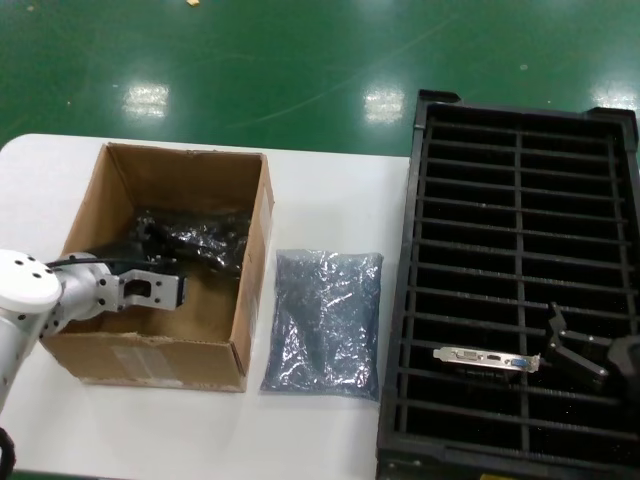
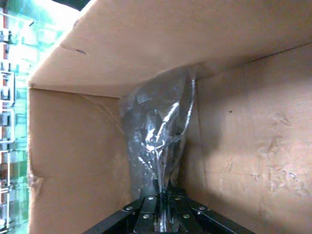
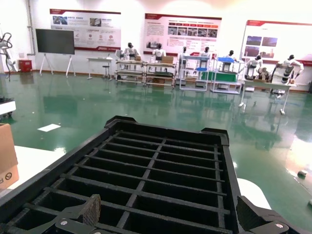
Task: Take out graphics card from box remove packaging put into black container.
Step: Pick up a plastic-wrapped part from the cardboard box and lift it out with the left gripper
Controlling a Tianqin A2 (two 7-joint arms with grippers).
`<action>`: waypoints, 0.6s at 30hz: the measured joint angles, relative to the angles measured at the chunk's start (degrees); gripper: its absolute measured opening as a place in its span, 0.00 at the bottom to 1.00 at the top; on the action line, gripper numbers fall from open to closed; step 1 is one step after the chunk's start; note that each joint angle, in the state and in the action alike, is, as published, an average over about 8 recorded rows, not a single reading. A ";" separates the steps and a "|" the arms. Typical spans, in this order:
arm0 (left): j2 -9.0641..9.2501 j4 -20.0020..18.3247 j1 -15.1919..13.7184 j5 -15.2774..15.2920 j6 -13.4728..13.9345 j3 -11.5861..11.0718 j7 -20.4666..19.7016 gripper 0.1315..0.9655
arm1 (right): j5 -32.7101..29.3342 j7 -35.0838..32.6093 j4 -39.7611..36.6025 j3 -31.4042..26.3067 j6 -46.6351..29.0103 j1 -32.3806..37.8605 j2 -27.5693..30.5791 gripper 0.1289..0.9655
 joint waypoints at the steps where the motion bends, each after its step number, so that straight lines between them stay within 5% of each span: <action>1: -0.31 -1.15 0.45 0.43 -0.01 0.36 -1.07 0.09 | 0.00 0.00 0.00 0.00 0.00 0.00 0.00 1.00; 18: -4.42 -13.68 5.50 4.17 0.04 3.53 -11.28 0.01 | 0.00 0.00 0.00 0.00 0.00 0.00 0.00 1.00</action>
